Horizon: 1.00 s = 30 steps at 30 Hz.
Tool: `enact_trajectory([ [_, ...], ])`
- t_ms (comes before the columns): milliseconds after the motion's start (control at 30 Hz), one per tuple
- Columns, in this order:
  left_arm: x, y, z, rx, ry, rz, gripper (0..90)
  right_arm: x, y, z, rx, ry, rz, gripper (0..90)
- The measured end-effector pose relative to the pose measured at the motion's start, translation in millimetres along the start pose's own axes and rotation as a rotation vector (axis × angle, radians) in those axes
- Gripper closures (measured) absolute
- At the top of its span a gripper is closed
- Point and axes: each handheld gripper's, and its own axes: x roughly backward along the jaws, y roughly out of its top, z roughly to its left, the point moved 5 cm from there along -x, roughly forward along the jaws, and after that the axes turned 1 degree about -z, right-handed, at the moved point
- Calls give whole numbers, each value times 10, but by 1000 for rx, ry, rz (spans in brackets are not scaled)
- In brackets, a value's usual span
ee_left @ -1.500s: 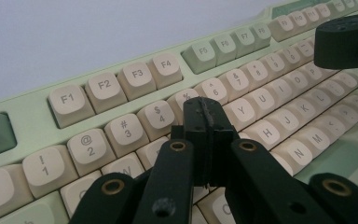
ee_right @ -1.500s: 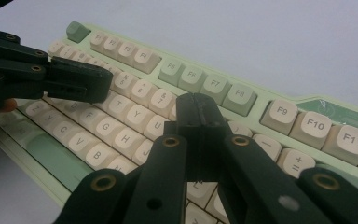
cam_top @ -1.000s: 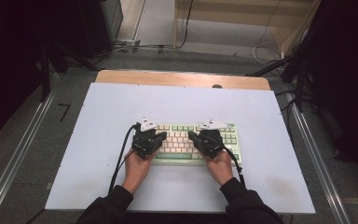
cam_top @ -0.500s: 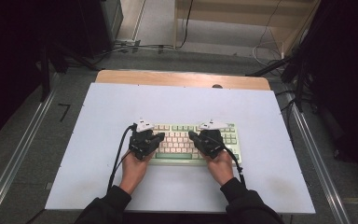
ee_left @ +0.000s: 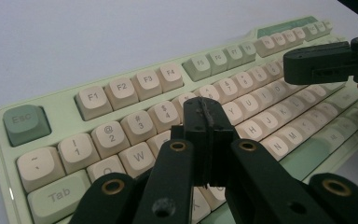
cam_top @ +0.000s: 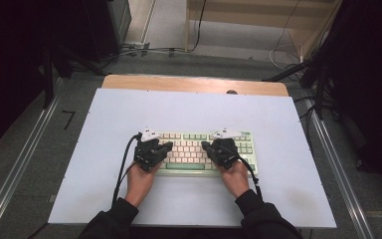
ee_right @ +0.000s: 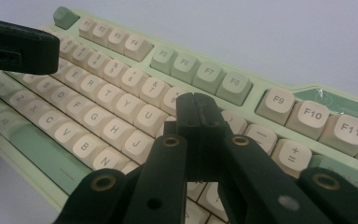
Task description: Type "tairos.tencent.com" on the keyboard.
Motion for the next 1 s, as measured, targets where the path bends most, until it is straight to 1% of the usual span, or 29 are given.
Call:
enact_trajectory([
  [233, 20, -7, 38, 8, 5, -3, 900, -17, -15, -6, -1, -6, 9, 874],
  [633, 7, -27, 31, 10, 1, 4, 900, -54, -48, -27, -3, -17, 25, 874],
  [1000, 6, -33, 36, 11, -1, 7, 900, -74, -61, -32, 5, -22, 32, 874],
])
